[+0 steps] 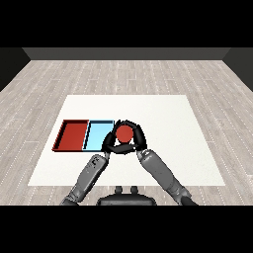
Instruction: Pick the red can and put it in the red box
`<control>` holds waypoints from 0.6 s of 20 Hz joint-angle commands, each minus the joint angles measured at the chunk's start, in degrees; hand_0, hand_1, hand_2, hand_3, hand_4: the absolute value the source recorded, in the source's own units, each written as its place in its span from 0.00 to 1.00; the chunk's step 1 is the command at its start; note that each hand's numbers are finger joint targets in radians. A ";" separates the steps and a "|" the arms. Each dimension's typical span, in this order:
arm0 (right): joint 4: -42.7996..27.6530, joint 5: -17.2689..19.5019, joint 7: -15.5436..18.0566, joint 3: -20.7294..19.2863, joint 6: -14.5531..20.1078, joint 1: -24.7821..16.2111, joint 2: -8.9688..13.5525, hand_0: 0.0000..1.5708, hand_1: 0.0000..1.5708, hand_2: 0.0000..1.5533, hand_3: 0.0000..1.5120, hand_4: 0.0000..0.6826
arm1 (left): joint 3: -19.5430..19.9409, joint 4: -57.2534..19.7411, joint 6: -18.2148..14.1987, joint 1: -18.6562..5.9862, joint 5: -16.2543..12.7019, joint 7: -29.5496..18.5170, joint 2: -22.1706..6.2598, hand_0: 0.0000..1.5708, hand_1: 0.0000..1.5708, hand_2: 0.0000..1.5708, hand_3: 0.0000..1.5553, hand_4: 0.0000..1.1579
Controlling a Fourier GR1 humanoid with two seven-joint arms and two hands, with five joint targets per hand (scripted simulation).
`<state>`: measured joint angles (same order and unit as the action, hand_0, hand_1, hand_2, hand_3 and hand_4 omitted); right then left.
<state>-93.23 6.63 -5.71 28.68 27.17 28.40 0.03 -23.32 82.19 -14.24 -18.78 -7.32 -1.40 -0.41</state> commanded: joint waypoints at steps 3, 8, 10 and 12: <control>0.96 -1.12 2.12 -0.25 -0.95 -0.36 -0.03 0.94 0.94 0.93 0.91 0.78 | -3.94 3.56 -14.58 0.41 -1.14 5.68 0.40 0.97 0.97 0.94 0.73 0.57; 6.36 -4.13 5.31 3.37 2.39 1.94 -0.03 0.94 0.94 0.93 0.91 0.78 | 0.39 0.39 -11.47 -0.75 0.18 4.07 0.40 1.00 1.00 0.95 0.87 0.61; 0.99 -2.35 3.61 1.07 -1.50 -1.15 -0.02 0.95 0.95 0.93 0.91 0.77 | 2.15 -2.17 -10.32 -0.59 -1.55 1.63 0.40 1.00 1.00 0.95 0.87 0.62; 3.52 -2.52 4.76 3.20 1.89 0.05 -0.02 0.96 0.96 0.93 0.91 0.76 | -0.05 -0.61 -14.17 -2.46 -0.85 3.53 0.40 1.00 1.00 0.95 0.87 0.65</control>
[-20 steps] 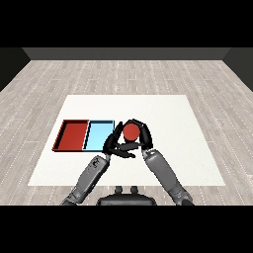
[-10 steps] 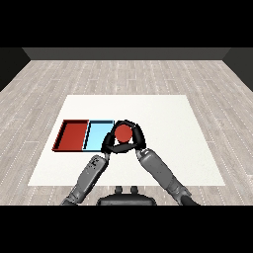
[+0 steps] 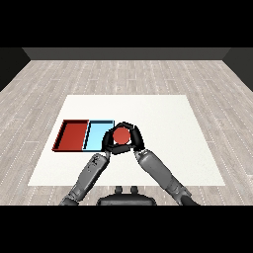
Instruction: Pick the red can and put it in the red box
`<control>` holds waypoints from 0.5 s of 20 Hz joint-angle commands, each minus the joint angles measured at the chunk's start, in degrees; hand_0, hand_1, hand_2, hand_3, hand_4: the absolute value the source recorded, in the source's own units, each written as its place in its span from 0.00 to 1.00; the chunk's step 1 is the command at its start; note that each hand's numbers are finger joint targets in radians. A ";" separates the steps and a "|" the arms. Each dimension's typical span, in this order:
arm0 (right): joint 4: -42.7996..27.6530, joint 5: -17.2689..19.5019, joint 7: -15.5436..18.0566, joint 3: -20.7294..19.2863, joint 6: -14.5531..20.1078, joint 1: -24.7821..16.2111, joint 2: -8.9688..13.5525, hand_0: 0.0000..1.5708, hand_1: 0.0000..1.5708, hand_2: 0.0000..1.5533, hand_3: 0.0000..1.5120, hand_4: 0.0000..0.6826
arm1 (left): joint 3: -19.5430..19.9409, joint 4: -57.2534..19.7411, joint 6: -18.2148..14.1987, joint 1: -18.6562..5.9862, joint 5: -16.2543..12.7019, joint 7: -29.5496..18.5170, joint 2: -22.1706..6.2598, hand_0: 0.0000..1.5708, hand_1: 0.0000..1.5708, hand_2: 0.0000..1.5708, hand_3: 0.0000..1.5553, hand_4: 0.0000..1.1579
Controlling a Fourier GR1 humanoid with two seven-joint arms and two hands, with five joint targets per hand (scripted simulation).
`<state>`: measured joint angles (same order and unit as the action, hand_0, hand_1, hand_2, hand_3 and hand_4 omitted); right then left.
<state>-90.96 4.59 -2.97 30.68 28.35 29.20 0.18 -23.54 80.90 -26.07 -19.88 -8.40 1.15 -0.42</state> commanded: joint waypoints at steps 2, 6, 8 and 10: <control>2.48 -0.98 -0.69 3.59 5.16 3.57 -0.17 0.96 0.96 0.93 0.91 0.78 | -0.88 4.35 -3.22 -0.60 1.16 3.19 0.39 1.00 1.00 0.96 0.89 0.68; -1.20 0.04 -0.50 -0.72 -0.70 -2.69 0.43 0.90 0.90 0.91 0.91 0.75 | 2.73 1.98 1.01 1.29 -0.96 -3.96 0.39 1.00 1.00 0.98 0.93 0.83; 2.09 -0.53 -1.94 -1.29 2.69 2.44 -0.18 0.83 0.83 0.83 0.81 0.35 | -0.20 3.55 -2.58 1.53 -1.15 -3.87 0.41 1.00 1.00 0.98 0.93 0.81; 1.89 -0.18 0.07 0.94 2.46 -1.63 -0.18 0.45 0.45 0.55 0.20 0.00 | 1.10 2.85 -1.62 0.89 -1.14 -4.59 0.41 1.00 1.00 0.99 0.96 0.89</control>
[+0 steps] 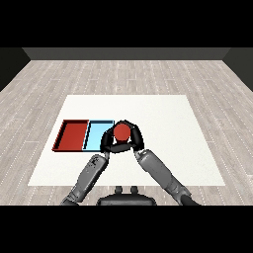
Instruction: Pick the red can and put it in the red box
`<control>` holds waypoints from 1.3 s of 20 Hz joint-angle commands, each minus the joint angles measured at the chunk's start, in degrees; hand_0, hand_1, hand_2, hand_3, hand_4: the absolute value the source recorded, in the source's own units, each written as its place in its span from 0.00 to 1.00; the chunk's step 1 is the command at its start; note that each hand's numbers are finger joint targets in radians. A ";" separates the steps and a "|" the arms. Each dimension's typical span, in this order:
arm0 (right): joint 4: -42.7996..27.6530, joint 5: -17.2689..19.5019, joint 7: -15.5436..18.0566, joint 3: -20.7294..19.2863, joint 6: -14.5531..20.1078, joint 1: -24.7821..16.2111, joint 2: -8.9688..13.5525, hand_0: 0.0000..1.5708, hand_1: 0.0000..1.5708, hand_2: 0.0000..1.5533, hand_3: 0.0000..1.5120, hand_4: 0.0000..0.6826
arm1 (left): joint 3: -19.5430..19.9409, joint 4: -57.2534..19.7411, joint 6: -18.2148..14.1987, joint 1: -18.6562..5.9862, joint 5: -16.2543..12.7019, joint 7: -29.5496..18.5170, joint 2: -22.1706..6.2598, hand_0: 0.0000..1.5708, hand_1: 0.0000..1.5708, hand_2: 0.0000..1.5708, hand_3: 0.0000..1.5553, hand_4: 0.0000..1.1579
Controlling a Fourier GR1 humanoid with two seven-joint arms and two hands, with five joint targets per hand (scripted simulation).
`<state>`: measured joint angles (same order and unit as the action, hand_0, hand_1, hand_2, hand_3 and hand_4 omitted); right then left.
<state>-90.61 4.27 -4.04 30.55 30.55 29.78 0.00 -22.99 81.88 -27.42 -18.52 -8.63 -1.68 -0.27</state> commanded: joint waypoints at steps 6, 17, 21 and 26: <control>2.18 2.70 -1.03 -2.27 -3.35 -0.80 0.00 0.00 0.00 0.00 0.00 0.00 | 0.18 6.17 -1.34 0.66 1.88 0.83 0.25 1.00 1.00 0.99 0.96 0.89; -10.88 4.59 -3.55 -7.05 -7.42 -8.26 0.91 0.00 0.00 0.00 0.00 0.00 | 1.07 4.32 -0.40 4.40 7.06 -2.20 0.21 1.00 1.00 1.00 0.97 0.98; -12.89 -0.14 0.30 -10.87 -11.12 -11.66 1.55 0.00 0.00 0.00 0.00 0.00 | 4.57 4.91 0.54 0.37 7.29 3.60 -0.92 1.00 1.00 1.00 0.96 0.97; -19.13 -7.08 4.55 -18.61 -15.39 -20.20 8.00 0.00 0.00 0.00 0.00 0.00 | 9.98 4.31 3.48 1.88 4.95 1.17 -5.42 1.00 1.00 1.00 0.95 0.97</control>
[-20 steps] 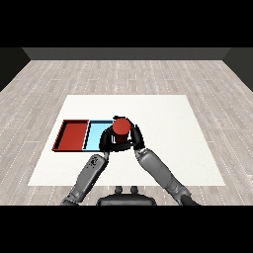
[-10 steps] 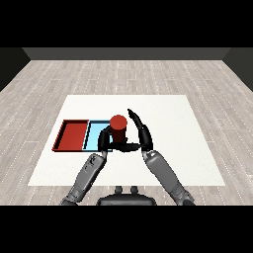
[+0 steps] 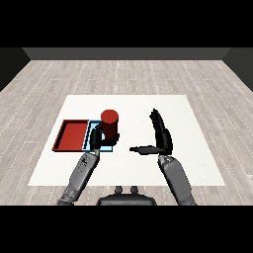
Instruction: Pick the red can and put it in the red box
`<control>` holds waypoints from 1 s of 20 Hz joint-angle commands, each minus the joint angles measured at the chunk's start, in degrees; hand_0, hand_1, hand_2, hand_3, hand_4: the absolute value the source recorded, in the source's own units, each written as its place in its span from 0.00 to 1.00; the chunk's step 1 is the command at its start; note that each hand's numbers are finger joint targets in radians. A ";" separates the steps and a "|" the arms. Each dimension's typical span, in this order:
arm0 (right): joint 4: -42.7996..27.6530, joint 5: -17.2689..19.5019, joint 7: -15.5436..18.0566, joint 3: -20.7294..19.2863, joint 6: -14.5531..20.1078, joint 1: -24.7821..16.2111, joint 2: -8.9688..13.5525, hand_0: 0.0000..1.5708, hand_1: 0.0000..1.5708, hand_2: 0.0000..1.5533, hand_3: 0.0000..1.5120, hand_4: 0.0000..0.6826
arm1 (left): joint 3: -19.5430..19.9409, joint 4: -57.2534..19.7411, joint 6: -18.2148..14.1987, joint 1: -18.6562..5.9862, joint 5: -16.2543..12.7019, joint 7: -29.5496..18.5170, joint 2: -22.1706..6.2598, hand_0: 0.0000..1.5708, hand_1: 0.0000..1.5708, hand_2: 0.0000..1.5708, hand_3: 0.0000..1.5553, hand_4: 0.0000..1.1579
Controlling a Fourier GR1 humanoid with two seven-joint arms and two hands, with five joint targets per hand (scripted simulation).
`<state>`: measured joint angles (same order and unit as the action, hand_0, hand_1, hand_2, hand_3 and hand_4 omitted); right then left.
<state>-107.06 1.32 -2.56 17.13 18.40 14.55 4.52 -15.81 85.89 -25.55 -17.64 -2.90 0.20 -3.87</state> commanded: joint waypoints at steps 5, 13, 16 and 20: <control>-5.00 -7.27 9.89 -8.31 -3.75 -16.34 3.89 0.00 0.00 0.00 0.00 0.00 | 9.61 -3.63 2.23 0.53 -0.52 -0.09 -8.45 1.00 1.00 1.00 0.96 0.97; -1.26 -10.91 11.19 -17.16 -5.29 -21.52 6.44 0.00 0.00 0.00 0.00 0.00 | 19.12 -20.19 3.95 -0.62 0.26 -1.79 -17.51 1.00 1.00 1.00 0.96 0.97; 4.09 -10.41 11.76 -17.09 -4.69 -20.84 4.95 0.00 0.00 0.00 0.00 0.00 | 22.16 -30.12 5.75 -2.36 -0.22 -6.89 -18.89 1.00 1.00 1.00 0.97 0.94; 7.41 -8.02 13.57 -17.58 -4.33 -20.11 5.54 0.00 0.00 0.00 0.00 0.00 | 25.36 -47.19 7.64 -9.41 -0.55 -10.29 -19.83 1.00 1.00 1.00 0.97 0.90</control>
<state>-103.76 -7.43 8.72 0.72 14.30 -5.37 9.96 6.78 52.10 -18.51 -22.40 -3.71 -6.55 -23.15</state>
